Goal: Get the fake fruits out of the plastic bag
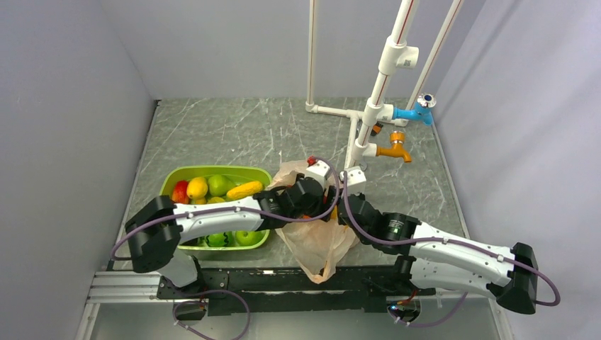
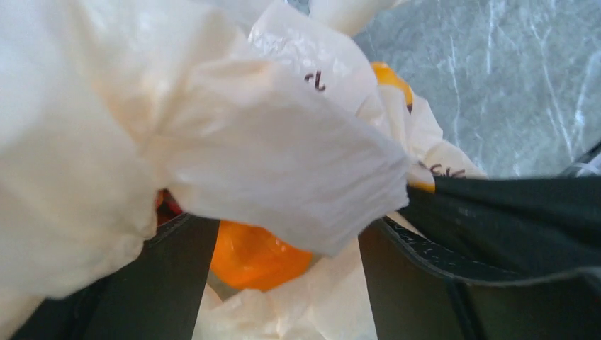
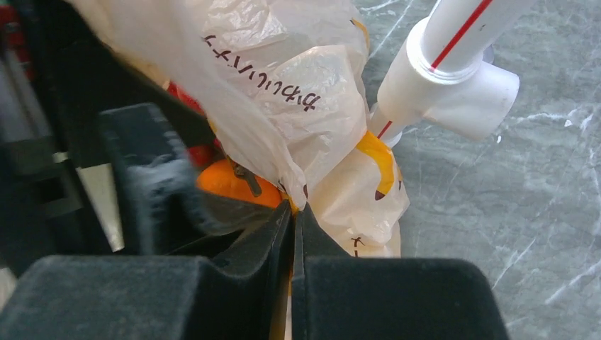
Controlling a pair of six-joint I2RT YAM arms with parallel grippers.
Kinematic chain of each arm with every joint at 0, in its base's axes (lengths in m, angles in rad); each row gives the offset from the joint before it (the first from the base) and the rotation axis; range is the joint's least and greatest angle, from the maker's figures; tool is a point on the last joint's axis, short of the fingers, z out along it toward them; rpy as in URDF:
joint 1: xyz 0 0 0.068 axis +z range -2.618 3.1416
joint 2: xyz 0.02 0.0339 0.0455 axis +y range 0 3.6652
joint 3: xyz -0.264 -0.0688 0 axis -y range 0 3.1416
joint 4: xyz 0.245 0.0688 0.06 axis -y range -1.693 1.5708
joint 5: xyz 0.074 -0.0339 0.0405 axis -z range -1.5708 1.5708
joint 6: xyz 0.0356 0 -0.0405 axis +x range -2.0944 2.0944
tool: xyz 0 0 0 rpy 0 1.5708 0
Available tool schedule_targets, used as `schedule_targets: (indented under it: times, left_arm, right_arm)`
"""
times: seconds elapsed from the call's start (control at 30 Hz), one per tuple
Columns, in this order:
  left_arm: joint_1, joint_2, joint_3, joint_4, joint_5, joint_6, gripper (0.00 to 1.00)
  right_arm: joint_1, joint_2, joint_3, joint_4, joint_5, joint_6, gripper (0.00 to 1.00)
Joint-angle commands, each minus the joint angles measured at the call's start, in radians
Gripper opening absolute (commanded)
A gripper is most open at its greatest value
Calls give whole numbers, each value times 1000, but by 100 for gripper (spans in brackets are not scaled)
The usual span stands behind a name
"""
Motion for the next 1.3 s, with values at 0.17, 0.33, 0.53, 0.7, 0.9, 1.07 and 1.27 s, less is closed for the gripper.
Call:
schedule_targets:
  times: [0.17, 0.33, 0.53, 0.7, 0.9, 1.07, 1.27]
  left_arm:
    - [-11, 131, 114, -41, -103, 84, 80]
    - [-20, 181, 124, -35, -145, 123, 78]
    - [-36, 259, 201, -90, -207, 164, 79]
    - [-51, 300, 262, -171, -331, 143, 62]
    - [-79, 273, 290, -233, -469, 138, 40]
    - [-94, 234, 277, -257, -470, 116, 7]
    - [-137, 185, 269, -349, -473, 62, 0]
  right_arm:
    - [2, -61, -23, 28, 4, 20, 5]
    - [1, -77, -52, -3, 41, 91, 1]
    - [-3, -71, -57, -13, 39, 120, 0]
    - [-7, -74, -60, -22, 54, 138, 0]
    - [-10, -65, -67, -5, 34, 133, 0]
    - [-11, -65, -78, 26, 29, 110, 0]
    - [-12, -49, -82, 54, 16, 93, 0]
